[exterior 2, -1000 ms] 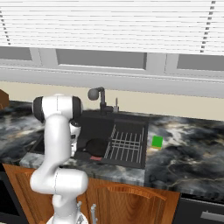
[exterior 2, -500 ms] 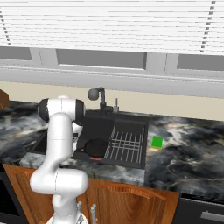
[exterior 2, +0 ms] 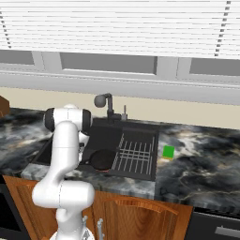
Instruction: Pick the pan and sponge and place them into the sink. Then turn on the water.
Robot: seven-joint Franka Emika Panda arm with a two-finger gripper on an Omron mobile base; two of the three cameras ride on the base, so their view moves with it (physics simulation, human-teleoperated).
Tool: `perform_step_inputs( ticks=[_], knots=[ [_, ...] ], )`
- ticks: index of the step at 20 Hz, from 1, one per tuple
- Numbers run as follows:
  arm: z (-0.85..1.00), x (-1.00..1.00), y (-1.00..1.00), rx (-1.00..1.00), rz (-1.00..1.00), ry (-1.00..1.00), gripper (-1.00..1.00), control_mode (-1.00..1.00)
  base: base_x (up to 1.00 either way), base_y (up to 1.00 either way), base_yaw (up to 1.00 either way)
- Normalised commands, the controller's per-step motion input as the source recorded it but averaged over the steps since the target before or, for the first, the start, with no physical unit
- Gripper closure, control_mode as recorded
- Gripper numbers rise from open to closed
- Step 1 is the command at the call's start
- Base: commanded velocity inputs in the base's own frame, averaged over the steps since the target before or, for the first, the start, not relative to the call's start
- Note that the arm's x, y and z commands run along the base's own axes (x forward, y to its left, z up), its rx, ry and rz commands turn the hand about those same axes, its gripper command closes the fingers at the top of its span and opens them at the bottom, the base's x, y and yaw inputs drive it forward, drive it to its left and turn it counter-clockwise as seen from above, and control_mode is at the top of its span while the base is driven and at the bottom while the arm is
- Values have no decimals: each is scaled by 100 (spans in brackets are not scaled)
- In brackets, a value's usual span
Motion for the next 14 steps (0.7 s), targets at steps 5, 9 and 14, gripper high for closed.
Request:
perform_step_inputs(
  ticks=[5, 9, 14],
  knots=[
    [-2, 13, 0, 0, 0, -3, -100, -100, 0, 0, 0],
    [0, 11, 0, 0, 0, -3, -100, -100, 0, 0, 0],
    [2, 8, 0, 0, 0, -3, -100, -100, 0, 0, 0]
  ],
)
